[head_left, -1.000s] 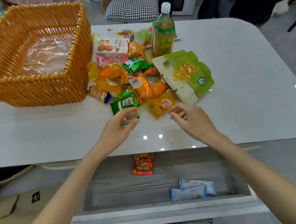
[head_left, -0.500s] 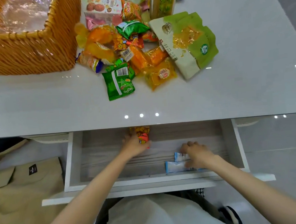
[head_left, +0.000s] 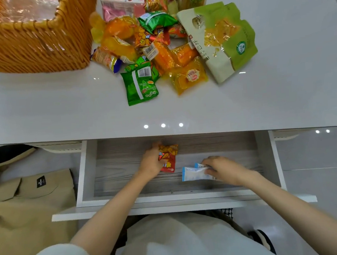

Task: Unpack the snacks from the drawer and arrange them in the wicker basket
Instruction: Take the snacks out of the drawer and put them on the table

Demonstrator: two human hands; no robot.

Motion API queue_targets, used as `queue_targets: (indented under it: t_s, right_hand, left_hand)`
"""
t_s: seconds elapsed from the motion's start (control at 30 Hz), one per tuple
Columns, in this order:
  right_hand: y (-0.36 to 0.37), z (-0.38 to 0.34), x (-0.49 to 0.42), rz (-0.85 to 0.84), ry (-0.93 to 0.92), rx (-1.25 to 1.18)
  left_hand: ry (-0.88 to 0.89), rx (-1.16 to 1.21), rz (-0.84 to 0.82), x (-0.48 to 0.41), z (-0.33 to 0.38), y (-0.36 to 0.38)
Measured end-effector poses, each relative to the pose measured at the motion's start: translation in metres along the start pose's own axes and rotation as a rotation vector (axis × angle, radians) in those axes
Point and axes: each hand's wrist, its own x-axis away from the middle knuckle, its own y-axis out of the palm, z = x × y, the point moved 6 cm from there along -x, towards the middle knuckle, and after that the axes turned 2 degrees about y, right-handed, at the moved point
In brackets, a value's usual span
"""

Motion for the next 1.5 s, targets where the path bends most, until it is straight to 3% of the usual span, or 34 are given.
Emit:
queue_targets:
  t_s: [0.23,0.37,0.47,0.57,0.67,0.77,0.87,1.0,1.5]
  right_hand:
    - [-0.090,-0.046,0.060,0.354,-0.227,-0.393]
    - [-0.157,-0.055,0.065,0.677,-0.223,-0.314]
    - [-0.188,-0.048,0.037,0.745,-0.159,-0.192]
    - [-0.203,-0.035,-0.001,0.751,-0.081,-0.152]
    - [-0.205,-0.029,-0.017,0.887,0.037,-0.094]
    - [-0.185,-0.038,-0.009,1.019,0.026,-0.012]
    - [-0.152,-0.038,-0.006,0.975,-0.002,0.152]
    - [-0.135,-0.021,-0.024,0.805,0.069,0.188]
    - [-0.203,-0.015,-0.074,0.675,0.187,0.101]
  left_hand:
    - [0.217,0.329,-0.094,0.073,0.017,-0.056]
    - [0.240,0.549,-0.001,0.088,0.050,-0.125]
    - [0.275,0.618,0.153,0.070,0.074,-0.163]
    - [0.279,0.607,0.272,0.035,0.097,-0.172]
    - [0.299,0.530,0.425,0.012,0.114,-0.169]
    - [0.386,0.084,0.590,0.017,0.117,-0.156]
    - [0.468,-0.323,0.481,0.019,0.106,-0.124]
    - [0.448,-0.496,0.452,0.001,0.099,-0.109]
    - [0.273,-0.573,0.316,-0.066,0.135,-0.157]
